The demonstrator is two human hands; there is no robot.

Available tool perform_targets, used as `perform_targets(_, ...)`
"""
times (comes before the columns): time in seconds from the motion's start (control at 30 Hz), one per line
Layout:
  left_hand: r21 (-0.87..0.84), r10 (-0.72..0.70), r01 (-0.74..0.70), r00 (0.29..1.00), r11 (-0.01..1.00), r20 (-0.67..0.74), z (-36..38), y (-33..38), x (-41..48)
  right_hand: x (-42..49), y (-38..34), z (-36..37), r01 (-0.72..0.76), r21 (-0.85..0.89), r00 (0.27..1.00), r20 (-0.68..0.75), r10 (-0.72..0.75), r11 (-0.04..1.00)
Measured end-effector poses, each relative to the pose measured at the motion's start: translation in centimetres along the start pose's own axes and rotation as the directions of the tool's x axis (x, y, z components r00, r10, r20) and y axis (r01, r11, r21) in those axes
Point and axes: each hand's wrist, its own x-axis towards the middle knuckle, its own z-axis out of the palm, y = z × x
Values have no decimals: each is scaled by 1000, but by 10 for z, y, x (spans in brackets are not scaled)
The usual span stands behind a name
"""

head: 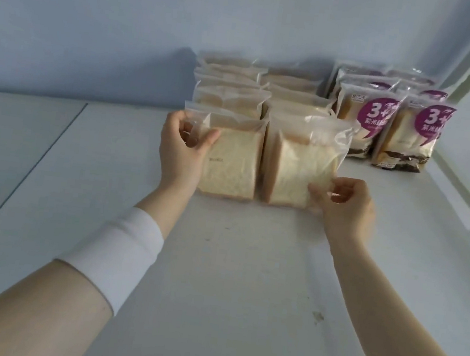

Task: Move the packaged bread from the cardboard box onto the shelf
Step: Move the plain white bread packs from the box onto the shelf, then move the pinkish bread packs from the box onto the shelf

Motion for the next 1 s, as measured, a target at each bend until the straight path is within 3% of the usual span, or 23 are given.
perform_targets(0.13, 8, -91, 90, 995, 996, 50, -6, 13, -4, -14, -11, -8, 55, -166, 996, 83, -42, 985)
perform_targets(0.2, 95, -69, 62, 996, 994, 64, -12, 20, -10, -24, -18, -19, 78, -302, 987, 156, -31, 950)
perform_targets(0.27, 293, 60, -76, 996, 953, 61, -18, 29, -23, -40, -20, -33, 75, -370, 986, 166, -14, 926)
perform_targets(0.33, 426, 250, -291, 956, 857, 150, -22, 41, -44, -61, -20, -51, 75, -432, 988, 151, -10, 899)
perform_targets(0.4, 455, 424, -562, 825, 691, 375, -20, 56, -73, -85, -14, -75, 84, -532, 990, 140, -10, 843)
perform_targets(0.47, 382, 489, -780, 614, 495, 620, -7, 75, -111, -110, -4, -108, 97, -618, 992, 125, -24, 780)
perform_targets(0.53, 274, 467, -893, 425, 357, 776, 13, 99, -156, -133, 10, -150, 91, -696, 995, 96, -34, 712)
perform_targets(0.63, 122, 408, -971, 199, 208, 891, 54, 134, -235, -164, 41, -226, 22, -797, 1000, 17, -13, 603)
perform_targets(0.73, -55, 374, -986, 7, 155, 928, 97, 163, -333, -199, 86, -312, -54, -871, 998, -38, 41, 489)
perform_targets(0.83, -179, 290, -970, -127, 163, 949, 134, 176, -446, -245, 145, -395, -159, -903, 979, -91, 184, 398)
perform_targets(1.0, -330, 118, -927, -313, 176, 942, 177, 156, -607, -335, 254, -496, -450, -833, 836, -266, 480, 321)
